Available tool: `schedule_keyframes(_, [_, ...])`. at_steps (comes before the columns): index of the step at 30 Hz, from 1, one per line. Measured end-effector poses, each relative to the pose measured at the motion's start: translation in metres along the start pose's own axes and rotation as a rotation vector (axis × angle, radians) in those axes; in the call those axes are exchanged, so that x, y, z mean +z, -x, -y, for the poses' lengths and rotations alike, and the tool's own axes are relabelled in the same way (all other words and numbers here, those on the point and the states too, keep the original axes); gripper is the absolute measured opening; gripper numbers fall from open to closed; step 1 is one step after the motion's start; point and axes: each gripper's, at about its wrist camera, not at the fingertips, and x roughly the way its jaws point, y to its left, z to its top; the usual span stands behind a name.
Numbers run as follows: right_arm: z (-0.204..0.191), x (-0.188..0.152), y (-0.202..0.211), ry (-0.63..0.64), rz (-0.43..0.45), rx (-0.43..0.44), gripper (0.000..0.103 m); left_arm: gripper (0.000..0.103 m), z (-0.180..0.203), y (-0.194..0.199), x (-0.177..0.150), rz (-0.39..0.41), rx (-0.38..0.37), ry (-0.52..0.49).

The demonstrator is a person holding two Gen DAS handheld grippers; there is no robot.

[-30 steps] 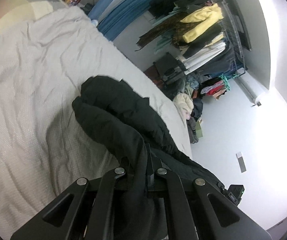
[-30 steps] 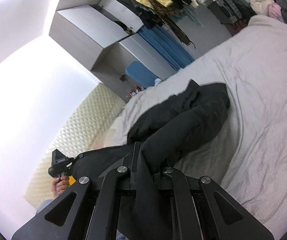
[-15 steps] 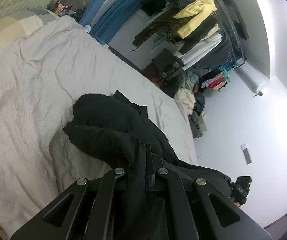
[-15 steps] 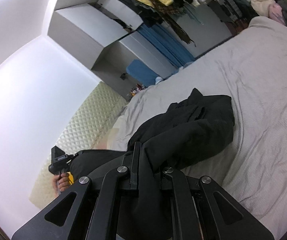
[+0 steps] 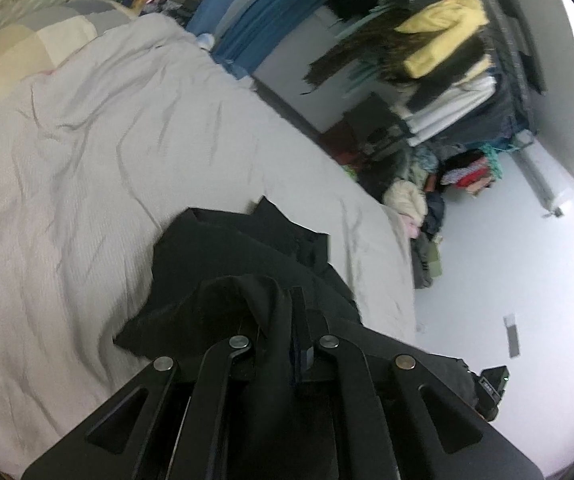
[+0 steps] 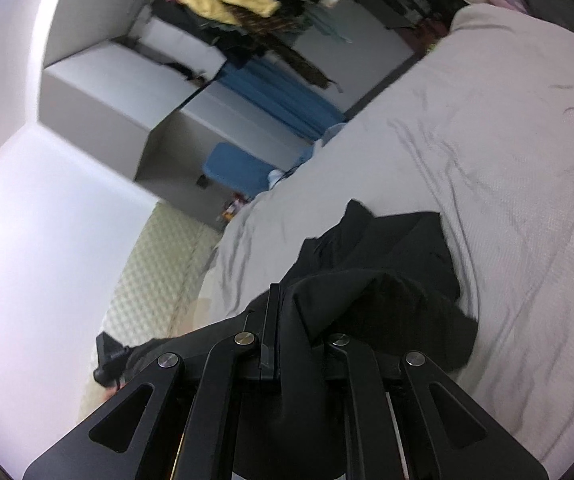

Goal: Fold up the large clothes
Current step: 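Lift the hem with both grippers and fold it toward the collar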

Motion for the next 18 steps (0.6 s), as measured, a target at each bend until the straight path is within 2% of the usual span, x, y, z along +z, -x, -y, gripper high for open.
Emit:
schedule_keyframes(5, [0.028, 0.036, -0.048, -0.106, 0.006, -0.049, 0.008, 0.009, -0.01, -0.05, 0.039, -0.034, 0.042, 0.104])
schedule_keyframes(10, [0.064, 0.063, -0.102, -0.194, -0.031, -0.107, 0.008, 0.009, -0.022, -0.102, 0.072, -0.086, 0.122, 0.171])
schedule_keyframes(14, [0.088, 0.077, -0.137, -0.228, -0.069, -0.163, 0.008, 0.01, -0.03, -0.14, 0.088, -0.106, 0.17, 0.182])
schedule_keyframes(18, [0.113, 0.077, -0.164, -0.267, -0.088, -0.195, 0.008, 0.01, -0.043, -0.181, 0.095, -0.138, 0.214, 0.185])
